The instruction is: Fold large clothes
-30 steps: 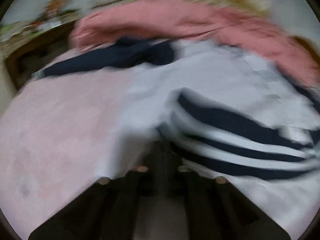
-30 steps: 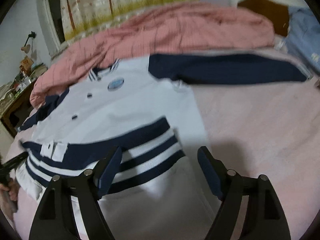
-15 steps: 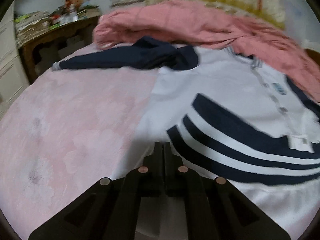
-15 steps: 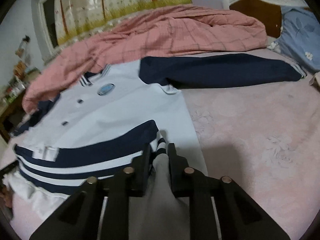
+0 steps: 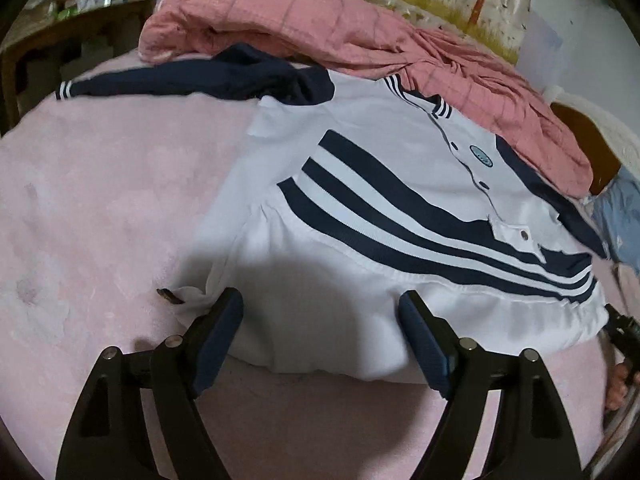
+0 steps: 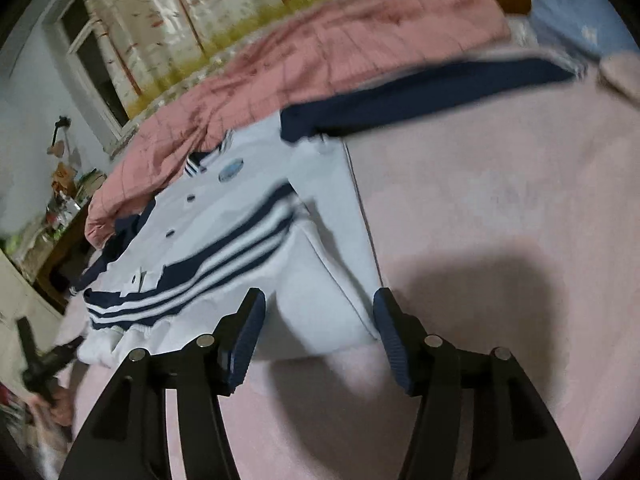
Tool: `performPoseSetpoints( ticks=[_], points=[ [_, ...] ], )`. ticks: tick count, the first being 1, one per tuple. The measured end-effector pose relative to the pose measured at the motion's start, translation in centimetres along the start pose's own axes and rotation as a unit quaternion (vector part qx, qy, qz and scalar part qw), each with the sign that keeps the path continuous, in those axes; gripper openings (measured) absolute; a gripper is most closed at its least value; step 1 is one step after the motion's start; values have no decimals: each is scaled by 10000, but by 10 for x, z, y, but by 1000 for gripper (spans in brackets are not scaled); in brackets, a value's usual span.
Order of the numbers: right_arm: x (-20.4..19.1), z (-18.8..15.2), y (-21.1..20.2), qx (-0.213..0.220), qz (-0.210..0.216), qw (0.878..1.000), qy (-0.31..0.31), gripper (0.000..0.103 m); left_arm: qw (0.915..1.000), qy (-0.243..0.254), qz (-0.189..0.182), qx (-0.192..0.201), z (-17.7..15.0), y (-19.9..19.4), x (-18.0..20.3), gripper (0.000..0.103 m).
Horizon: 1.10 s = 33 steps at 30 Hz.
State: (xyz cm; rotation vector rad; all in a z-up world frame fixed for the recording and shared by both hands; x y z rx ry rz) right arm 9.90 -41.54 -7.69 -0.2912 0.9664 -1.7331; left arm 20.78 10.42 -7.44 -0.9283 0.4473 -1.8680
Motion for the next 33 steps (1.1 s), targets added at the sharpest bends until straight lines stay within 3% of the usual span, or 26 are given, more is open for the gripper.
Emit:
performPoseSetpoints(
  ticks=[1,2,3,4,5,7,10,14,16,19,23,24,25,28,30,32,33],
  points=[
    [-1,0,2,-32,19,10000,-52,59,9999,100,-22,-30,-2,1,4,39],
    [-2,0,2,-11,-30,10000,-90,45,9994,228,-166,-183,-4,5,10,30],
    [-4,-1,1,41,-138,9998,-130,12,9994,309,-48,-167,-5,5,13,26],
    [-7,-2,-2,128,-118,9996,-201,11,9990,428,126,-3,-5,-1,17,5],
    [-11,-2,-9,365,-163,9988,-294,9,9976,563,365,177,-4,-9,19,6],
    [-20,0,-29,931,-406,9937,-469,8,9957,662,247,597,6,-29,21,6],
    [-30,3,-47,1462,-866,9831,-675,8,9960,599,208,633,13,-38,18,6],
    [-31,4,-30,1160,-1223,9827,-763,8,9921,843,857,350,5,-10,10,5],
    [-25,6,-23,991,-1186,9857,-665,8,9932,708,907,193,4,0,2,5],
    [-18,6,-11,752,-1238,9876,-611,8,9912,634,1139,208,0,1,-4,4],
    [-20,4,-6,781,-1339,9854,-700,8,9852,578,1573,361,-3,-7,-8,1],
    [-20,4,-8,827,-1320,9854,-692,8,9807,428,1853,454,-3,-12,-15,1],
    [-19,4,-11,892,-1316,9850,-668,9,9824,200,1774,548,-2,-17,-24,1],
    [-18,4,-16,971,-1101,9872,-625,15,9951,29,681,715,-1,-30,-27,1],
    [-18,5,-21,1053,-1124,9862,-611,39,9921,487,562,1011,-1,-44,-8,1],
    [-21,5,-31,1283,-1130,9831,-649,54,9814,1276,623,1289,-7,-57,23,6],
    [-23,5,-37,1394,-1151,9812,-674,57,9745,1662,618,1372,-12,-62,38,11]
  ],
)
Point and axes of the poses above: each gripper's, at about its wrist camera, not at the fingertips, and y roughly the way its jaws point, x to its right, z to its top, the point moved 4 cm from there along y, roughly the way its jaws point, and after that the axes turned 15 degrees about -z, right-handed, at the moved point
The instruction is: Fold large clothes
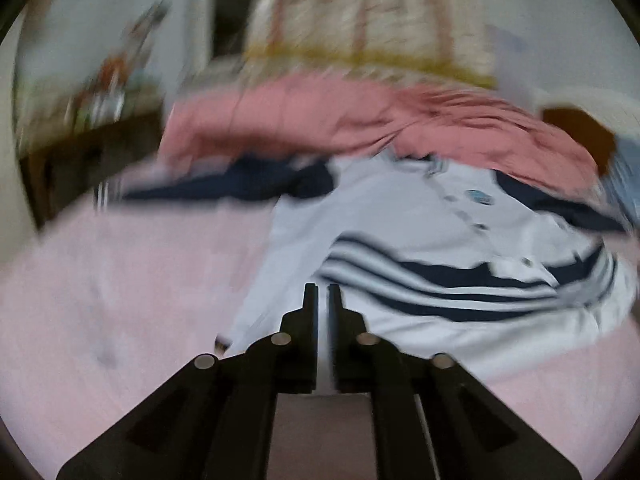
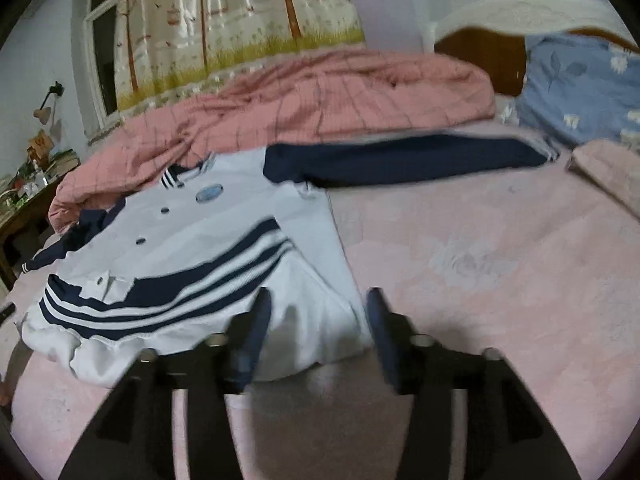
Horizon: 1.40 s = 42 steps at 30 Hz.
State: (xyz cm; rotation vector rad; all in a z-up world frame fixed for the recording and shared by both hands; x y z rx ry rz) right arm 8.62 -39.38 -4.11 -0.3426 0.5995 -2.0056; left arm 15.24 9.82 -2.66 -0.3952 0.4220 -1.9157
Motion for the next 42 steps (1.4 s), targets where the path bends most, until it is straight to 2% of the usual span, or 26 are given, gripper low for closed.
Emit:
performPoseSetpoints(
  ticks=[1,2,3,4,5,6,8,9,11,13,16,18,20,23,26,27,29,30,31,32,33,34,35,37,42],
  points=[
    [-1,2,-7,158,-7,9999,-34,58,9995,322,-11,74,0,-5,13,17],
    [-3,3,-14,291,-11,9995,-71,64,9978,653,-9,131,-2,-9,28,20],
    [-6,5,-22,462,-31,9988,-134,74,9952,954,-59,202,-4,-12,39,34],
    [-10,6,-31,657,-44,9976,-225,80,9912,1282,-208,257,-6,-14,52,57],
    [-15,7,-39,845,-32,9959,-330,89,9877,1514,-286,249,-7,-14,59,66],
    [-19,8,-44,941,-15,9948,-401,92,9858,1650,-264,191,-6,-9,66,70],
    [-35,8,-55,1076,113,9918,-680,95,9840,1741,-388,18,-8,-4,73,70],
    [-41,7,-58,1079,186,9910,-775,100,9839,1729,-457,-66,-8,-1,74,70],
    [-60,2,-64,1041,558,9872,-1068,103,9833,1728,-506,-259,-8,7,74,74],
    [-74,-5,-66,898,855,9832,-1337,103,9820,1724,-629,-443,-9,13,78,81],
    [-95,-20,-62,516,1087,9742,-1907,103,9736,1694,-1079,-1087,-21,27,88,85],
    [-104,-30,-59,369,1065,9678,-2252,103,9668,1854,-1066,-1400,-29,36,94,85],
    [-113,-40,-56,208,1091,9595,-2588,103,9641,1932,-901,-1585,-35,45,96,85],
    [-122,-48,-41,-101,796,9551,-2853,103,9623,1863,-739,-1839,-40,57,94,88],
    [-124,-52,-12,-345,-330,9499,-3088,103,9652,1711,-391,-1938,-38,65,83,96],
    [-125,-50,-9,-302,-444,9494,-3094,103,9658,1685,-284,-1952,-38,66,79,98],
    [-123,-44,-7,-241,-405,9519,-3027,100,9674,1654,-57,-1916,-36,67,69,98],
    [-122,-44,-6,-186,-424,9523,-3018,85,9688,1634,108,-1858,-34,67,62,93],
    [-121,-44,-4,-184,-399,9519,-3031,74,9696,1619,255,-1816,-34,67,55,77],
    [-118,-45,-1,-250,-413,9534,-2979,53,9702,1558,293,-1833,-34,67,50,66],
    [-114,-43,2,-285,-468,9553,-2905,39,9713,1452,296,-1861,-35,68,44,41],
    [-109,-41,1,-300,-464,9592,-2774,37,9726,1381,308,-1846,-35,68,39,27],
    [-106,-40,-2,-281,-389,9628,-2661,32,9742,1337,298,-1794,-35,66,37,27],
    [-106,-40,-5,-178,-357,9647,-2604,28,9761,1376,299,-1657,-33,59,38,19],
    [-97,-36,-26,40,-357,9699,-2407,24,9801,1201,160,-1570,-36,33,40,16]
  ],
)
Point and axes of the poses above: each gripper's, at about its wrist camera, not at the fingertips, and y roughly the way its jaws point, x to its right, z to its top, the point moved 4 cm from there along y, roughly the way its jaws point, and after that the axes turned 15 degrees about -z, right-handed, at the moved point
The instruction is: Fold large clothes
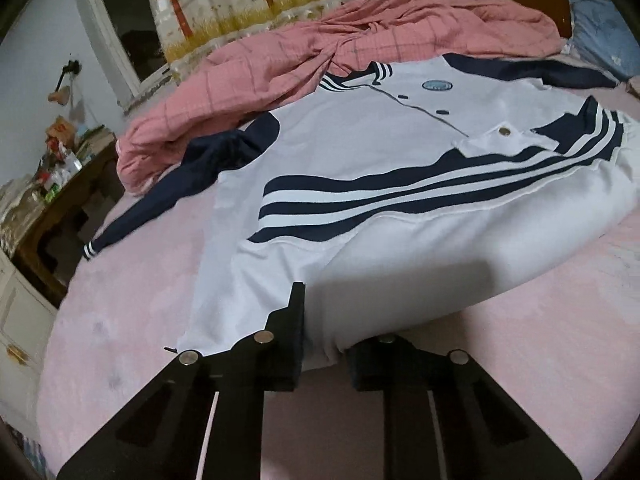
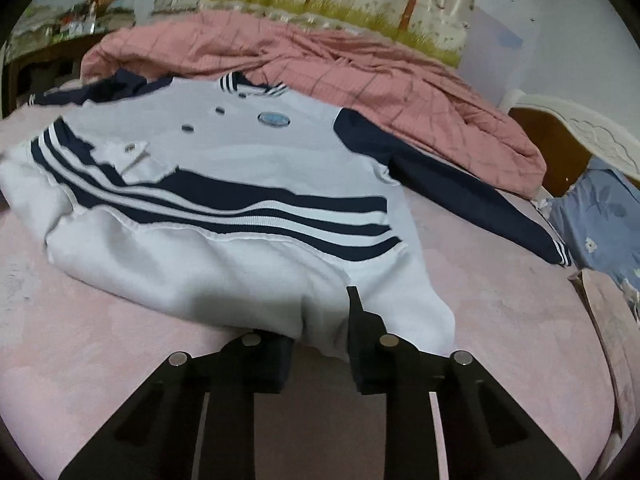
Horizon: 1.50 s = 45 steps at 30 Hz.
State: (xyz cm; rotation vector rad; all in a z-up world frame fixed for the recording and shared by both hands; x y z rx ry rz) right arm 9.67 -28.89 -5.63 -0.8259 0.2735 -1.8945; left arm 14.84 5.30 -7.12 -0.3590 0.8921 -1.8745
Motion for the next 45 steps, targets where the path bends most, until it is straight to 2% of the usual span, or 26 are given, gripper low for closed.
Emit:
performPoseSetpoints(
  ticks=[4,10,15,18,21,23,27,31,37,42,43,45],
  points=[
    [11,-14,-26,-33,271,9991,332,24,9996,-187,-228,29,-16,-23,2,16],
    [8,-42,-62,6,296,9995,148,24,9975,-485,-508,117,-33,-56,6,16],
    [24,-42,-74,-50,748,9963,425,24,9945,-746,-714,151,-36,-65,3,17],
    [34,-20,-63,-134,980,9930,646,25,9907,-1051,-819,261,-17,-60,-9,19],
    [34,10,-50,-91,945,9932,668,25,9930,-961,-587,349,12,-56,-13,19],
    [32,36,-36,-76,820,9946,638,25,9949,-875,-430,259,31,-49,-15,19],
    [26,76,-6,-98,780,9955,539,26,9955,-847,-421,106,61,-35,-30,19],
    [19,105,22,-59,686,9963,509,26,9947,-959,-368,-102,89,1,-50,19],
    [-5,118,81,-348,645,9967,352,25,9943,-911,-486,-282,109,66,-64,19],
    [-28,104,120,-606,576,9965,46,25,9831,-1459,-1081,238,99,83,-78,22],
    [-29,103,122,-596,577,9965,36,25,9841,-1392,-1071,257,96,87,-77,23],
    [-28,102,124,-571,597,9965,107,26,9894,-1137,-901,-7,94,99,-70,25]
  ],
)
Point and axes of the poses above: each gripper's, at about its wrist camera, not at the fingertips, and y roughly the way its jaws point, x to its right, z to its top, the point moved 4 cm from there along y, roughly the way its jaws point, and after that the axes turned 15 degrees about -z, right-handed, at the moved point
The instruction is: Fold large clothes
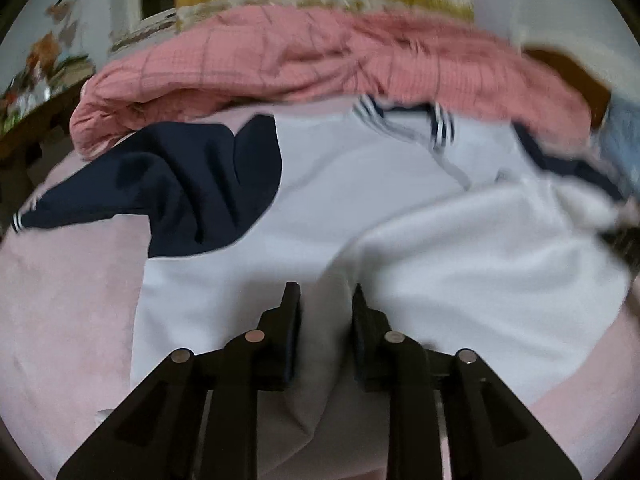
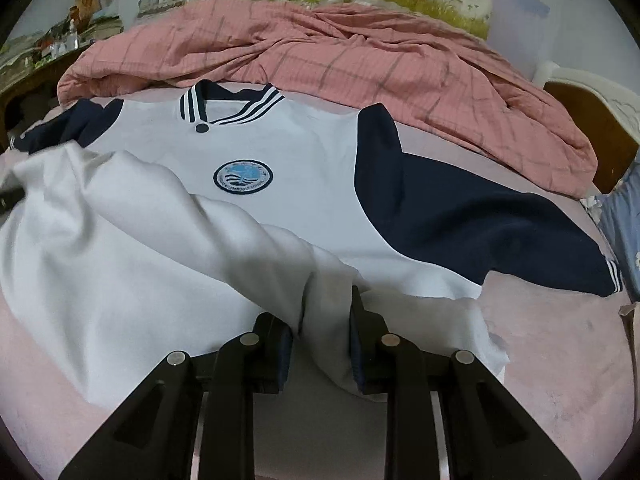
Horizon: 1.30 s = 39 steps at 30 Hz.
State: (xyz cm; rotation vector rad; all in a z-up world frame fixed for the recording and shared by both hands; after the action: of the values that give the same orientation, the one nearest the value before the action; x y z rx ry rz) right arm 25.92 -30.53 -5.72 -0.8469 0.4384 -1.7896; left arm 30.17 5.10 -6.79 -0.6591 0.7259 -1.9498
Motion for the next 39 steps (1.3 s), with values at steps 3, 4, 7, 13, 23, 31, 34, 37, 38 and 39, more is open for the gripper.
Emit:
performPoseSetpoints(
  ticks=[3,4,7,13,23,31,34,37,38,39],
  points=[
    [3,1,-2,174,23,9998,96,31,9997,3,43,259,2,-8,1,51],
    [5,0,-3,241,48,9996,146,34,9991,-25,30,415,3,-15,0,76],
    [17,-5,-10,410,73,9985,358,62,9949,-100,141,995,5,-40,-9,86],
    [62,-8,-33,940,-274,9875,1234,72,9853,52,933,1428,2,-68,-21,93],
    [94,-22,31,-245,78,9874,1560,52,9914,-784,868,583,-6,-24,-66,74],
    [102,-27,17,138,328,9800,1957,5,9850,-1072,240,1333,1,-57,-69,8],
    [100,-24,19,95,181,9809,1932,5,9866,-845,476,1311,8,-55,-64,8],
    [97,-29,41,-376,217,9804,1920,5,9901,-903,642,856,2,-25,-74,9],
    [98,-30,45,-465,279,9788,1977,5,9915,-990,502,675,1,-16,-79,9],
    [100,-31,47,-488,312,9779,2010,5,9919,-1063,389,575,1,-11,-84,10]
  ],
)
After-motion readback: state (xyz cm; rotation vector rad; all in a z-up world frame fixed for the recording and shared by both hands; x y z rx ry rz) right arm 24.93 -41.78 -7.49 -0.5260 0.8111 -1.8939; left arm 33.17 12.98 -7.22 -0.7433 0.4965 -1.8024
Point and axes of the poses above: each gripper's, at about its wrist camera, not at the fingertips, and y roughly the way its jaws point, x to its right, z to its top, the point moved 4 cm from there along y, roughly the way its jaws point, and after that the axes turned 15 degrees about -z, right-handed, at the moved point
